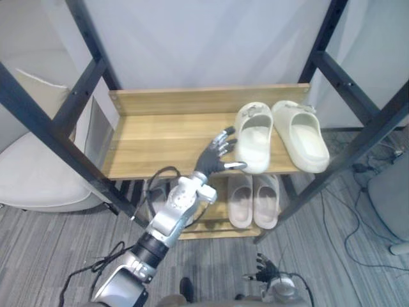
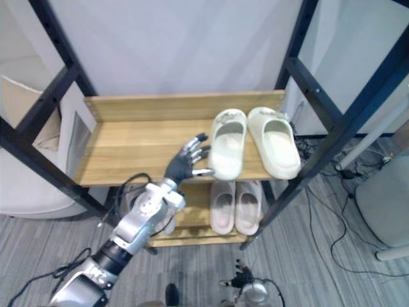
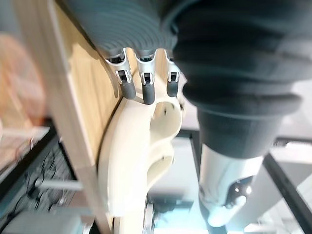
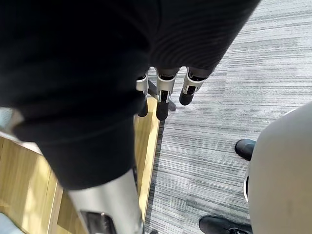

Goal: Organize the slippers on the shoe rack

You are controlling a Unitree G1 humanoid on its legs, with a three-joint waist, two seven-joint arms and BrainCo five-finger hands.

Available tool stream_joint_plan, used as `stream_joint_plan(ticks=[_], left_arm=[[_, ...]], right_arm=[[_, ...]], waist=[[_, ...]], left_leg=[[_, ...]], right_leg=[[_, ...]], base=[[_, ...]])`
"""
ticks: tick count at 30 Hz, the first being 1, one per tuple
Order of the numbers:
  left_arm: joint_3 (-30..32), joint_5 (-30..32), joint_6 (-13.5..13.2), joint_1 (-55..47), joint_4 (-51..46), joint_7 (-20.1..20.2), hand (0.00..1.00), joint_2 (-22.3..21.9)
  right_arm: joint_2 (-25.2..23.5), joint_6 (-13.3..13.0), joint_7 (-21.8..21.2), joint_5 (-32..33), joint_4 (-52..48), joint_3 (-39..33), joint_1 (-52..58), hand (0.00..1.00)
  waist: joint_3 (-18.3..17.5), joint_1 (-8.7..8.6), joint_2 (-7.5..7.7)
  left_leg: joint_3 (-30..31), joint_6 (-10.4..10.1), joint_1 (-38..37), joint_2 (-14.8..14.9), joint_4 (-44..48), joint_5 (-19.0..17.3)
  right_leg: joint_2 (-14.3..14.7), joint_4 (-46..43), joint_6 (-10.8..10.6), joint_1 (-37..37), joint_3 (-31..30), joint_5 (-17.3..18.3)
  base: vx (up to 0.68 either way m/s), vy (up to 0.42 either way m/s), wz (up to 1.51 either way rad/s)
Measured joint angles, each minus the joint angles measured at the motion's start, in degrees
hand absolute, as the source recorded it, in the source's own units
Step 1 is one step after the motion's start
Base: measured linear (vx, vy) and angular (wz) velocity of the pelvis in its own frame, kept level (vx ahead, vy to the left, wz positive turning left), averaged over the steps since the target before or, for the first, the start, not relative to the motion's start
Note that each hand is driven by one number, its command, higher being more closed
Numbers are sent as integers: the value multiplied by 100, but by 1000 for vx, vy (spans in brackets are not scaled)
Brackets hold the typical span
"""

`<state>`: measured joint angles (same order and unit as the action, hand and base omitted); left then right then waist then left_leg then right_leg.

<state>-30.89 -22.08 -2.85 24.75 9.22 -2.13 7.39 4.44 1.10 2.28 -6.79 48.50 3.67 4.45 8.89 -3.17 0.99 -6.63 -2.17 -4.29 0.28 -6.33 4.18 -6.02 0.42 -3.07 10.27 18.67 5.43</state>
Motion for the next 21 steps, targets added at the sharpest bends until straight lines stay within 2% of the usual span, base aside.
stream_joint_plan(ticks=[4,13,21], left_arm=[[-25,-2,42,217,278,-50,0,-165],[86,6,66,729,843,-254,0,-157],[441,61,81,668,826,-222,0,-32]], right_arm=[[-3,-1,3,2,-1,-1,-5,0],[-13,-1,11,5,-7,-32,-6,0],[-32,-1,11,4,-9,-122,-27,0]], waist=[[0,-24,0],[2,-57,7],[6,-104,15]], left_leg=[[-5,6,-3,8,0,7],[-65,9,-2,5,0,10],[-78,6,-9,25,0,6]], right_leg=[[3,-10,0,-3,-1,0],[-5,-8,-6,-16,-26,-6],[2,2,-5,-17,-53,-7]], base=[[-8,-1,0],[-1,1,0],[0,0,0]])
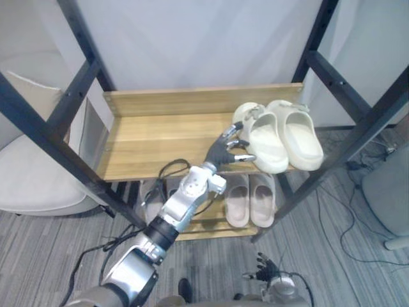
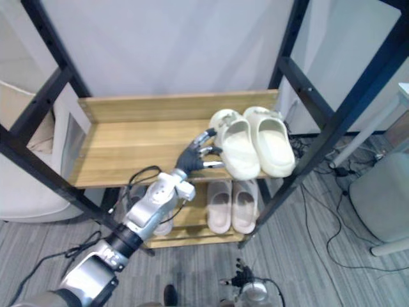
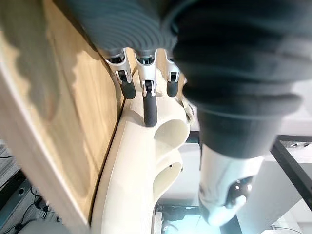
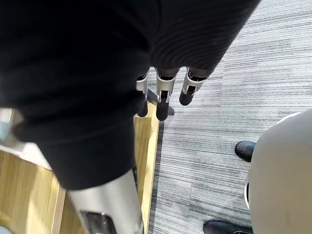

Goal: Organize the slippers on the shoe rack

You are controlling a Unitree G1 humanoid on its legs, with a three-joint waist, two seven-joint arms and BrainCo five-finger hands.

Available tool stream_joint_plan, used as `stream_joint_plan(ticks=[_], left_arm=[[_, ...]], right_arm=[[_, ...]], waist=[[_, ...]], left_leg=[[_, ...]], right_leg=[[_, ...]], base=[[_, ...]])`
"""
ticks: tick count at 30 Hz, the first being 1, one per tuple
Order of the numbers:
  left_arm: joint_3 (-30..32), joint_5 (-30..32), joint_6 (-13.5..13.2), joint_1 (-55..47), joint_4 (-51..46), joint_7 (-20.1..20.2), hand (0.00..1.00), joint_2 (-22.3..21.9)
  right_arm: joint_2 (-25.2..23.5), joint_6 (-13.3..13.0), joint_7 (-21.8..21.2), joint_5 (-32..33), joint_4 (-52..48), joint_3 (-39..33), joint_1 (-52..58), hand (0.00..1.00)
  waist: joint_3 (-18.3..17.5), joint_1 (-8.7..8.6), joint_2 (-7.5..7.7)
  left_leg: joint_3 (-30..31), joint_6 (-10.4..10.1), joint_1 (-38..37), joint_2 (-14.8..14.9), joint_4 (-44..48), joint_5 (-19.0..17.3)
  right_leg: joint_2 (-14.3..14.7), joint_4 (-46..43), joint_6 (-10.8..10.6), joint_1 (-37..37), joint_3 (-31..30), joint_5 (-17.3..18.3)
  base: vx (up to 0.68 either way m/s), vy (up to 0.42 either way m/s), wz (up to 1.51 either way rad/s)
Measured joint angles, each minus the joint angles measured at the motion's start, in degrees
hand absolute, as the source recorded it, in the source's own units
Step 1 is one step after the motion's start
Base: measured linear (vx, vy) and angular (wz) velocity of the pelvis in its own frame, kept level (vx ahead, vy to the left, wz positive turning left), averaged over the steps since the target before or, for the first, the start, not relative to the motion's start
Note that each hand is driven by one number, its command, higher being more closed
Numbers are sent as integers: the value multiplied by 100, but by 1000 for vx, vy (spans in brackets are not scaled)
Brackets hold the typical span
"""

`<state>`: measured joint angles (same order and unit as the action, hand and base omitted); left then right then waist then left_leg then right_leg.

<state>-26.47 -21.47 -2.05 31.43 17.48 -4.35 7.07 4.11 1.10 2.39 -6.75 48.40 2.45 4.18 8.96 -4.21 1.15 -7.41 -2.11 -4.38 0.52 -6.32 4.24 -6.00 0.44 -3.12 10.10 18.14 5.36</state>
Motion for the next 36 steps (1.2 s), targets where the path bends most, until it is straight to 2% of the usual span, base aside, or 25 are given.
stream_joint_plan(ticks=[7,13,16,18,23,29,33,36], left_arm=[[432,117,7,-604,-715,61,0,385],[446,-71,-25,-1106,-1733,232,0,678],[163,-353,-48,-1420,-2311,373,0,735],[-223,-687,-89,-1721,-2828,583,0,814],[-763,-1253,-86,-2240,-3185,1085,0,794],[-918,-1298,1,-2990,-3000,1379,0,838],[-837,-958,63,-3594,-2077,1476,0,794],[-455,-486,123,-3930,-1161,1469,0,631]], right_arm=[[1,1,-15,-2,0,4,-42,0],[4,4,-44,-4,2,30,-32,0],[29,-1,-96,-4,35,85,21,0],[75,-3,-130,1,87,101,32,0],[117,-38,-132,-4,225,102,32,0],[144,-59,-133,-15,240,225,16,0],[138,-62,-133,-18,311,224,-39,0],[107,-63,-130,-19,422,217,-83,0]], waist=[[1,36,1],[0,137,1],[-30,143,-8],[-41,218,-22],[-182,300,-71],[-214,328,-117],[-225,367,-129],[-223,407,-109]], left_leg=[[21,-3,11,-2,0,-4],[88,-1,26,-21,0,-2],[192,2,26,-39,2,3],[200,2,37,-39,1,3],[211,26,137,-42,4,21],[291,55,50,-77,0,40],[339,76,32,-94,0,56],[332,79,28,-103,0,55]], right_leg=[[-6,22,0,9,22,0],[-13,27,-3,29,88,2],[-26,40,-18,88,173,13],[-26,37,-18,81,169,14],[-31,-44,-18,-26,128,23],[-44,-111,-36,17,200,47],[-88,-167,-57,19,229,117],[-106,-203,-68,4,213,134]], base=[[0,0,1],[0,0,6],[-16,-6,18],[-7,-2,2],[0,0,0],[-41,0,4],[-43,11,7],[0,0,0]])
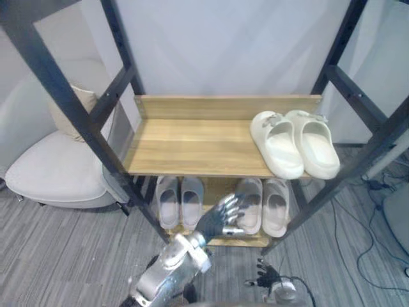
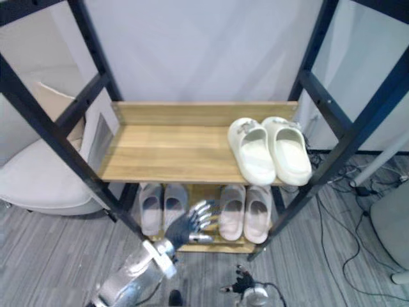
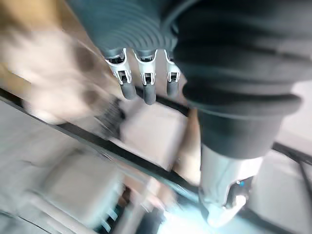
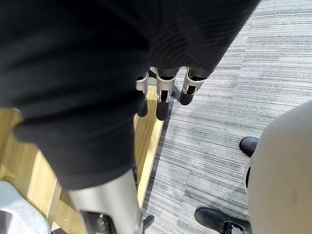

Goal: Organize the slippers on the shoe rack

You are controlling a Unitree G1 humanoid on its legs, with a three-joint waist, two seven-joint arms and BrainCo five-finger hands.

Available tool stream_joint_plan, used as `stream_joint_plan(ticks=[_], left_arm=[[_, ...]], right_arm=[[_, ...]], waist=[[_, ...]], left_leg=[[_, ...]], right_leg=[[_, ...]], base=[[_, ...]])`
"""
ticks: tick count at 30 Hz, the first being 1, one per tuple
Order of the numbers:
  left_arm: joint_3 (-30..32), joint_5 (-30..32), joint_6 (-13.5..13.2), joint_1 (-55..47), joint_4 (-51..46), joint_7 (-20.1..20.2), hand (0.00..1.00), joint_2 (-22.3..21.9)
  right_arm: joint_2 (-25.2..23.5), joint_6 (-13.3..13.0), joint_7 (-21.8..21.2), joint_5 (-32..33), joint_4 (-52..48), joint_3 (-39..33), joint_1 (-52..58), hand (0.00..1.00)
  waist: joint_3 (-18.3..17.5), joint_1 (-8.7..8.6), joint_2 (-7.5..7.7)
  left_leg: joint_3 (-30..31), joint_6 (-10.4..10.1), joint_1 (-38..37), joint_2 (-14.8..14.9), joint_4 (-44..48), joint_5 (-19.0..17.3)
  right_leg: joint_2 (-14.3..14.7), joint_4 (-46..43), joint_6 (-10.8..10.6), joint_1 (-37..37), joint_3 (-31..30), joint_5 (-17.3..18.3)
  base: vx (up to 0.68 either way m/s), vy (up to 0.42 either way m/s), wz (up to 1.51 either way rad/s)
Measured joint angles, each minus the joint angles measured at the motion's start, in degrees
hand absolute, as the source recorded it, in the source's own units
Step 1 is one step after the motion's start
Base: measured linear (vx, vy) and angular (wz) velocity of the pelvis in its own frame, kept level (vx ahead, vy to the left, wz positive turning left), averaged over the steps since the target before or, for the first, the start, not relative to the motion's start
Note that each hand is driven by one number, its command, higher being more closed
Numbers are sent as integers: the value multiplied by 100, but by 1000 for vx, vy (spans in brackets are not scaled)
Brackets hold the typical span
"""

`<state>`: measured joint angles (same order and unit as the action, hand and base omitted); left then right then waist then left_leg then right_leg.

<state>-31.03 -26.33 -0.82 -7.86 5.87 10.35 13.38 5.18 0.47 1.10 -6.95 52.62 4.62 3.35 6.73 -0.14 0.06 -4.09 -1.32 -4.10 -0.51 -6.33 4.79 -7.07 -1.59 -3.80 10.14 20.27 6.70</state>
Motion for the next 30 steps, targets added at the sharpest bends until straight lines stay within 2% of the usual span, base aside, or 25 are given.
stream_joint_plan(ticks=[2,6,11,16,26,28,30], left_arm=[[396,434,2,-40,708,-42,0,-145],[1236,1380,-17,-51,1825,-415,0,-355],[2086,1988,-28,-52,3051,-800,0,-473],[2747,2214,-24,-104,3936,-1057,0,-542],[3213,2293,-62,-137,4224,-1331,0,-755],[3237,2294,-82,-135,4223,-1382,0,-771],[3237,2291,-121,-116,4216,-1401,0,-789]], right_arm=[[-39,0,2,-1,4,-3,9,0],[-81,-4,6,0,2,-36,7,0],[-124,-4,50,-1,4,-249,27,0],[-156,-2,136,-71,8,-436,44,0],[-196,-1,163,-208,6,-449,29,0],[-190,1,163,-212,6,-448,-8,0],[-202,9,163,-208,3,-434,-24,0]], waist=[[3,23,41],[37,23,123],[38,24,176],[47,46,175],[58,60,174],[86,94,171],[174,105,208]], left_leg=[[-2,0,-1,-1,0,0],[-26,0,-20,-5,1,0],[-69,-12,-25,2,1,-12],[-177,-22,-109,10,0,-66],[-262,2,-106,-9,-1,-173],[-322,10,-135,-39,0,-280],[-297,87,-194,-160,0,-385]], right_leg=[[-2,-3,-1,1,-9,0],[-4,-3,-2,6,-36,-1],[1,-2,-2,8,-63,-2],[6,-7,-2,42,-176,-1],[-21,-44,-43,-14,-266,33],[-121,-347,-88,-152,-311,211],[-361,-1164,-346,-374,-331,533]], base=[[0,0,0],[7,-4,-3],[8,-6,-2],[7,-5,-11],[10,4,-5],[46,43,-15],[58,36,3]])
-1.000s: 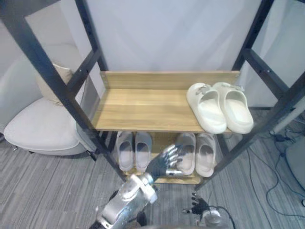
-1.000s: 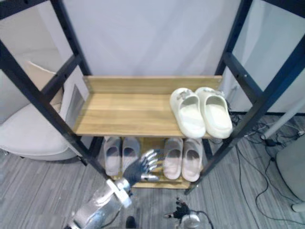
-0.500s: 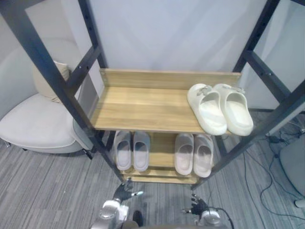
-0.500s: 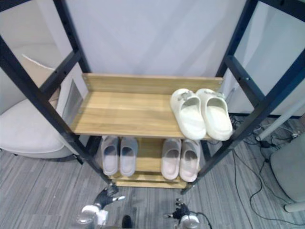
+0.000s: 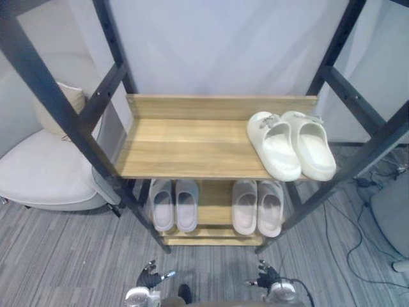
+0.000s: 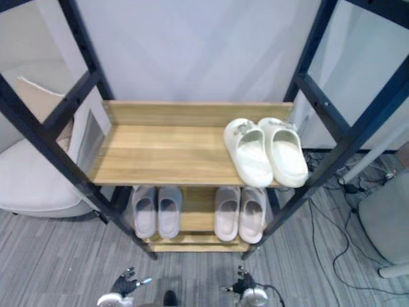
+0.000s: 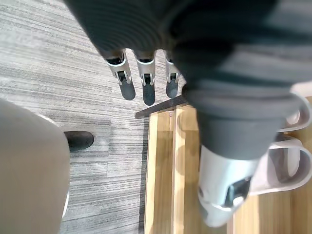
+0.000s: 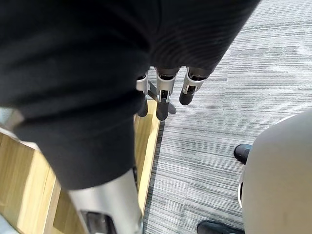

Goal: Organize the slippers on the shoe rack

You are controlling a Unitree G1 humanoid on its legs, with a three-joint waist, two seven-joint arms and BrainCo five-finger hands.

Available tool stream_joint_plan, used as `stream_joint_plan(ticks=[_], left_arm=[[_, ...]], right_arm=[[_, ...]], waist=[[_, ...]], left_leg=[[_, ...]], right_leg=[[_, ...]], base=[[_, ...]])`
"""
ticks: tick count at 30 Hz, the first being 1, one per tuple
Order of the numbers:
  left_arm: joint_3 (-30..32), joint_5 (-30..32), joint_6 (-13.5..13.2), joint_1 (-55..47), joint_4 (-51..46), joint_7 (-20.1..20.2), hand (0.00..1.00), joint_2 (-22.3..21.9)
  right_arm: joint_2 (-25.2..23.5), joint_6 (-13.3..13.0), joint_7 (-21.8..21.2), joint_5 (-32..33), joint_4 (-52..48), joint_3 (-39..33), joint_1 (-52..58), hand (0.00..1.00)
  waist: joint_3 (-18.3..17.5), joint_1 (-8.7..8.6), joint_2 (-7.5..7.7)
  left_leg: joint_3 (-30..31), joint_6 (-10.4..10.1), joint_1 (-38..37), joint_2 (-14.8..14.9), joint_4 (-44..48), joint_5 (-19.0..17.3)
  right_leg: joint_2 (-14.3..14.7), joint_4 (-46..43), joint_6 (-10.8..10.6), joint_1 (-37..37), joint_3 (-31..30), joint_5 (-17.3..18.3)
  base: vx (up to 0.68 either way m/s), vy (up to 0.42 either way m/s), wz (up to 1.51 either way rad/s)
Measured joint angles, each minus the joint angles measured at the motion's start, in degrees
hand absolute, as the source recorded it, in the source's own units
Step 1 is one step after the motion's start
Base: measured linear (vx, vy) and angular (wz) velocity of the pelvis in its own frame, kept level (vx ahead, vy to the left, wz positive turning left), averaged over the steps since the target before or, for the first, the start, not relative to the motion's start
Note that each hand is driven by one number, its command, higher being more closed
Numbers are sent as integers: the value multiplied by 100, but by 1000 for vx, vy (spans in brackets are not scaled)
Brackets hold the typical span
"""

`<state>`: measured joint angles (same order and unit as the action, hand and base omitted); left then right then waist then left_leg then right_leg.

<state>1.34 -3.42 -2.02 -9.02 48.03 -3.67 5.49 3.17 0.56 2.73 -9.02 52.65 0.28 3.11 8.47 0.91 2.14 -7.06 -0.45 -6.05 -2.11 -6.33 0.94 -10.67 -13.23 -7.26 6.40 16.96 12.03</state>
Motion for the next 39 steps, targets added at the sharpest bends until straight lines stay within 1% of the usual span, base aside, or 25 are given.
stream_joint_plan(ticks=[2,4,5,7,11,14,15,17,18,19,21,22,23,24,25,26,28,29,30,31,33,35,37,38,39], left_arm=[[-16,5,-3,10,8,-21,0,-30],[-25,9,-2,24,0,-69,0,12],[-64,12,8,64,-2,-102,0,14],[-67,117,9,83,-10,-141,0,33],[-54,114,8,156,-8,-239,0,37],[-49,120,-14,236,-4,-260,0,-96],[-47,117,-13,350,38,-278,0,-191],[-51,111,-19,440,99,-289,0,-223],[-54,111,-23,461,100,-297,0,-221],[-54,115,-25,497,112,-305,0,-215],[-57,127,-14,629,119,-323,0,-179],[-61,141,-15,651,119,-329,0,-182],[-75,181,-15,660,119,-338,0,-210],[-79,221,-14,662,134,-342,0,-257],[-79,223,-12,663,147,-343,0,-277],[-86,231,-6,679,151,-343,0,-325],[-272,328,-1,699,160,-344,0,-271],[-353,392,10,766,207,-336,0,-172],[-339,408,13,759,201,-332,0,-184],[-316,444,28,762,244,-339,0,-253],[-318,449,15,753,273,-333,0,-265],[-351,451,16,709,280,-322,0,-252],[-385,450,7,651,309,-287,0,-257],[-469,448,10,634,337,-277,0,-210],[-466,447,10,613,340,-276,0,-176]], right_arm=[[21,0,2,-3,-29,14,-49,0],[-46,-2,4,-5,-72,24,-55,0],[-58,-3,9,-3,-78,27,-41,0],[-61,-3,13,0,-87,49,-16,0],[-81,-1,16,9,-184,110,-97,0],[-51,-2,59,11,-193,183,-251,0],[7,-3,81,15,-201,217,-381,0],[-10,-1,92,20,-201,225,-475,0],[-44,-5,141,28,-202,219,-478,0],[-53,-9,187,28,-206,212,-500,0],[-35,-2,250,28,-206,204,-584,0],[-26,0,257,28,-206,204,-572,0],[-15,3,271,29,-209,206,-524,0],[-12,5,282,29,-229,206,-477,0],[-12,5,283,29,-249,207,-455,0],[14,13,284,33,-304,199,-437,0],[-42,31,261,43,-429,176,-388,0],[-109,24,261,45,-434,110,-364,0],[-126,15,259,48,-448,88,-389,0],[-69,-1,262,59,-455,30,-406,0],[-106,34,260,64,-426,1,-404,0],[-106,43,240,57,-387,0,-401,0],[-107,64,224,48,-268,26,-404,0],[-137,73,192,44,-231,47,-346,0],[-141,57,192,40,-240,50,-357,0]], waist=[[37,-7,-54],[38,-37,31],[64,-52,28],[62,-21,56],[82,85,156],[58,209,-24],[150,199,-216],[201,222,-282],[233,220,-279],[268,215,-263],[376,200,-168],[379,182,-171],[369,122,-171],[364,44,-206],[344,32,-277],[363,28,-375],[349,-20,-325],[297,-56,-126],[304,-43,-139],[342,-74,-334],[304,-55,-227],[286,-73,-218],[295,-89,-209],[304,-97,-227],[304,-109,-225]], left_leg=[[189,40,-24,4,8,-30],[594,70,-12,-28,56,-7],[925,99,36,-26,172,44],[1359,77,225,-73,394,32],[2126,-103,522,-350,720,-64],[2511,-278,914,-236,767,24],[2686,-364,1120,-150,888,78],[2800,-484,1321,-38,981,161],[2601,-525,1416,56,1012,216],[2065,-348,1513,171,1085,112],[469,-44,1820,466,1908,-168],[143,-10,1851,517,2181,-264],[-544,8,1879,673,2757,-581],[-1127,59,1847,873,3174,-901],[-1337,71,1821,973,3264,-1010],[-1780,108,1916,1086,3399,-1130],[-1436,151,1884,722,2866,-1093],[-1635,234,1667,496,2365,-1164],[-1934,347,1658,652,2660,-1350],[-1959,162,1514,901,2900,-1480],[-1836,275,1270,519,2360,-1237],[-1561,346,1065,177,1791,-1080],[-1384,387,817,36,1463,-978],[-1147,363,654,0,1316,-925],[-1045,358,591,-4,1259,-920]], right_leg=[[-121,-1239,-12,-513,-254,-13],[-93,-2190,204,-889,-768,-183],[17,-2345,217,-1011,-1208,41],[220,-2124,195,-1057,-1782,381],[254,-1243,192,-1020,-2557,290],[287,-427,208,-769,-2025,371],[410,-236,327,-702,-1770,274],[525,-197,419,-699,-1441,219],[577,-174,463,-676,-1195,193],[586,-125,565,-665,-988,160],[454,-108,612,-691,-607,139],[387,-129,612,-680,-500,139],[251,-193,609,-669,-213,138],[173,-232,589,-630,30,142],[168,-257,583,-617,112,141],[240,-423,452,-634,297,216],[260,-33,495,-499,300,275],[-2,278,387,-373,553,43],[-24,283,269,-312,687,-39],[131,265,227,-108,815,-41],[-73,280,239,-30,803,-137],[-399,-537,229,-296,800,-180],[-718,-1807,287,-773,697,-300],[-706,-2694,475,-1170,354,-265],[-595,-2874,438,-1293,185,-164]], base=[[71,40,40],[135,2,108],[178,-84,148],[146,-102,146],[68,-235,105],[-16,-218,74],[-110,-251,80],[-112,-147,97],[-103,-77,100],[-92,-49,85],[-140,-52,78],[-120,-8,91],[-54,67,101],[-49,104,99],[-44,160,99],[-72,139,109],[-101,135,131],[-37,123,97],[24,135,100],[52,189,69],[17,219,60],[-21,174,56],[9,126,57],[66,93,61],[112,71,87]])
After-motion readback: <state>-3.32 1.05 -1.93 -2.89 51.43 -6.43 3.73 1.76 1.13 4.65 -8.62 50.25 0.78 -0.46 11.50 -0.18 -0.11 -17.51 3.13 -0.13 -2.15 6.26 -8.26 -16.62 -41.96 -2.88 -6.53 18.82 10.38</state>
